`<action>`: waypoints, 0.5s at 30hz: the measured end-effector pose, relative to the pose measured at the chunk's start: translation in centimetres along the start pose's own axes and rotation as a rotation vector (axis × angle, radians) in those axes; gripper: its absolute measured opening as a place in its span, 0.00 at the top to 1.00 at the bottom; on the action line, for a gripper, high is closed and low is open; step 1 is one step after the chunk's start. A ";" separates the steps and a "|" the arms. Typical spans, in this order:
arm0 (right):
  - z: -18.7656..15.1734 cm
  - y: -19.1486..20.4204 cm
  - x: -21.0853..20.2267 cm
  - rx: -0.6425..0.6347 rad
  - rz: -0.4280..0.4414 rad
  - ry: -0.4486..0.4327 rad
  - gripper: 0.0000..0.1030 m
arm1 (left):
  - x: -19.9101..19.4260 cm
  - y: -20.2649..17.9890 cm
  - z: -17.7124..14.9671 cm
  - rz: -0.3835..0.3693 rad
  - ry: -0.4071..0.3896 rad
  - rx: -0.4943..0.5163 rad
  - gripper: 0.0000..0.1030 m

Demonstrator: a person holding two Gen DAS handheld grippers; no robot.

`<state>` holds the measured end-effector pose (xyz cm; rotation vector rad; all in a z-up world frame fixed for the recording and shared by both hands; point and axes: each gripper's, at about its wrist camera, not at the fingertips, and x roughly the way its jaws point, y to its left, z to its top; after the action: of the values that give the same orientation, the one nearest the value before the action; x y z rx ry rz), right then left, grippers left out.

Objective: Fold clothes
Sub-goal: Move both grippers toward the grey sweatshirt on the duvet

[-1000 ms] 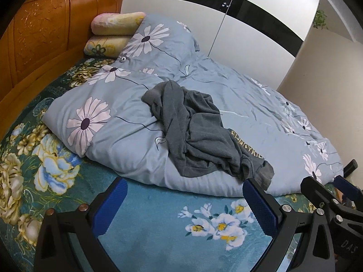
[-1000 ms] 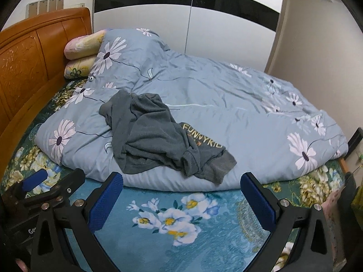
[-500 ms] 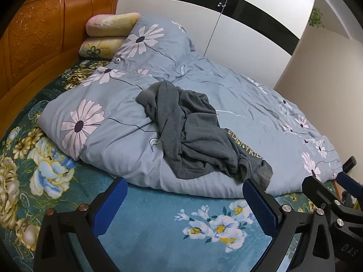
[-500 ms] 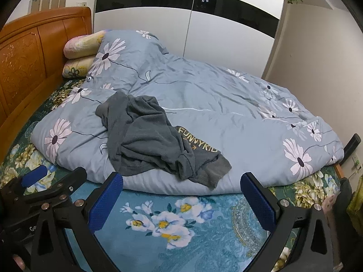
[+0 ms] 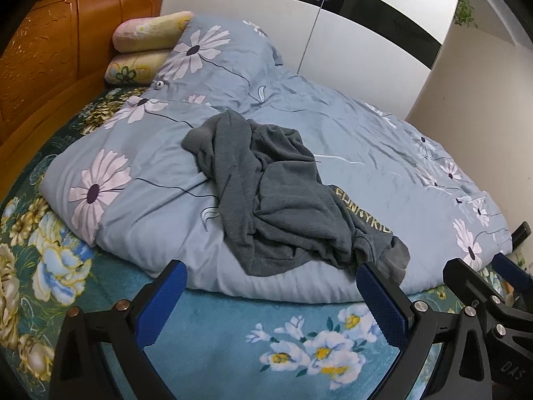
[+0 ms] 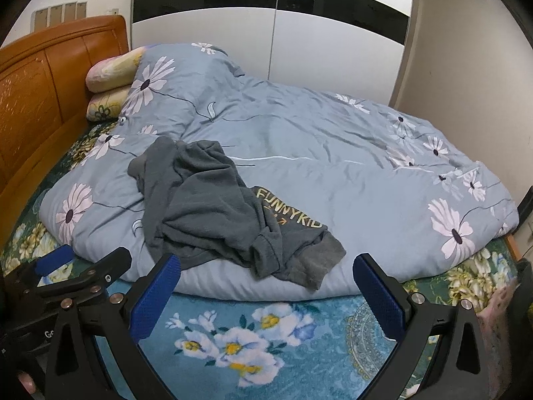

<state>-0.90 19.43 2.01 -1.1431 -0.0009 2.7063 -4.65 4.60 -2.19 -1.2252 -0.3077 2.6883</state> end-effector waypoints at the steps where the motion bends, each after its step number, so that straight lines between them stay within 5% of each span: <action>1: 0.0 -0.3 0.4 0.005 0.003 0.000 0.00 | 0.3 -0.3 0.1 0.005 -0.002 0.001 0.00; 15: -0.2 -3.2 4.7 0.071 0.090 0.043 0.00 | 3.7 -2.8 0.8 0.064 0.030 0.062 0.00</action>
<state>-3.34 23.46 -1.21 -1.2086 0.1558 2.7341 -7.45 8.10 -3.67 -1.2778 -0.1828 2.7078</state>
